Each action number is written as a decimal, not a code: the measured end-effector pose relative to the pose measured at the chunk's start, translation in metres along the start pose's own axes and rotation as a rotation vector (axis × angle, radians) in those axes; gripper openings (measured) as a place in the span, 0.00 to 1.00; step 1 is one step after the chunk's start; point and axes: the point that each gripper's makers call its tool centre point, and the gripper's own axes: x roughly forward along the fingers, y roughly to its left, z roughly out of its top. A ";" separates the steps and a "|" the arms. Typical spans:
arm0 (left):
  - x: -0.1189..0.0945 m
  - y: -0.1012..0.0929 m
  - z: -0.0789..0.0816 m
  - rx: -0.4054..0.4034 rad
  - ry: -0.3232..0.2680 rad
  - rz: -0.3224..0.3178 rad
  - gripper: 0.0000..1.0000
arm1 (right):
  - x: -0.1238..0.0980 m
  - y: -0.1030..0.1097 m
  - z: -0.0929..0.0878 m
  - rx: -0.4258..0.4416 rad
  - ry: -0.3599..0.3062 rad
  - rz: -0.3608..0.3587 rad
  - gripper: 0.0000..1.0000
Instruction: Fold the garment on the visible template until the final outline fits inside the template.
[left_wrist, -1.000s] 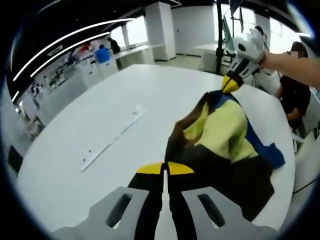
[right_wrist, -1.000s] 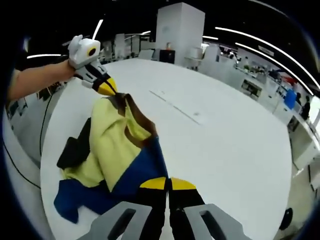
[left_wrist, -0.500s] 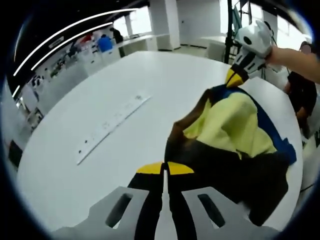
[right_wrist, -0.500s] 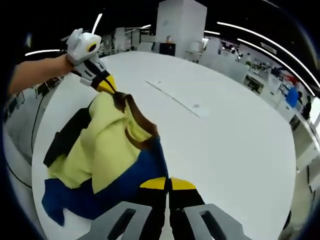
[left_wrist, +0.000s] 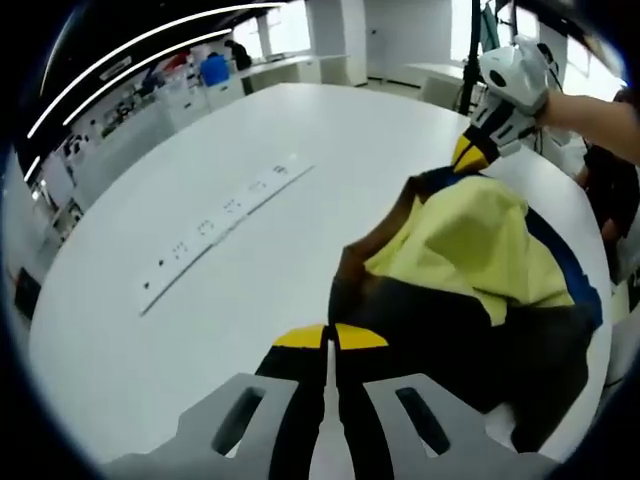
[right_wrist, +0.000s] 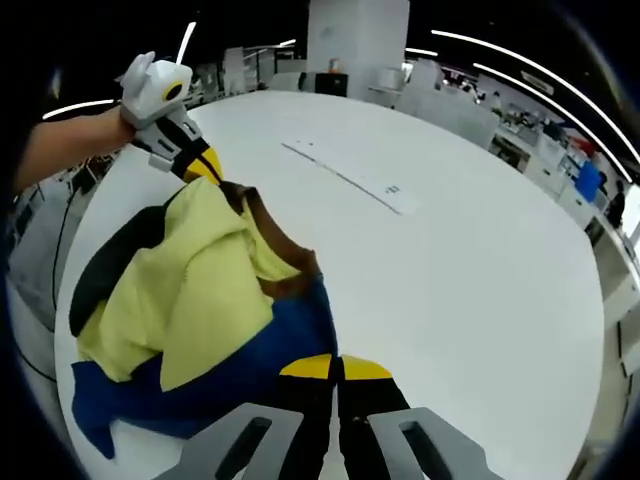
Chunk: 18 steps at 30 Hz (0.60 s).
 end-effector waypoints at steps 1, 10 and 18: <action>0.002 0.001 -0.001 0.000 0.004 0.002 0.00 | 0.001 -0.001 0.000 -0.003 0.002 -0.004 0.00; 0.007 0.001 -0.007 -0.023 0.027 0.003 0.00 | 0.004 -0.004 -0.005 0.019 0.023 -0.011 0.00; 0.004 0.006 -0.007 -0.033 0.019 0.005 0.00 | 0.001 -0.003 -0.004 0.022 0.016 -0.016 0.03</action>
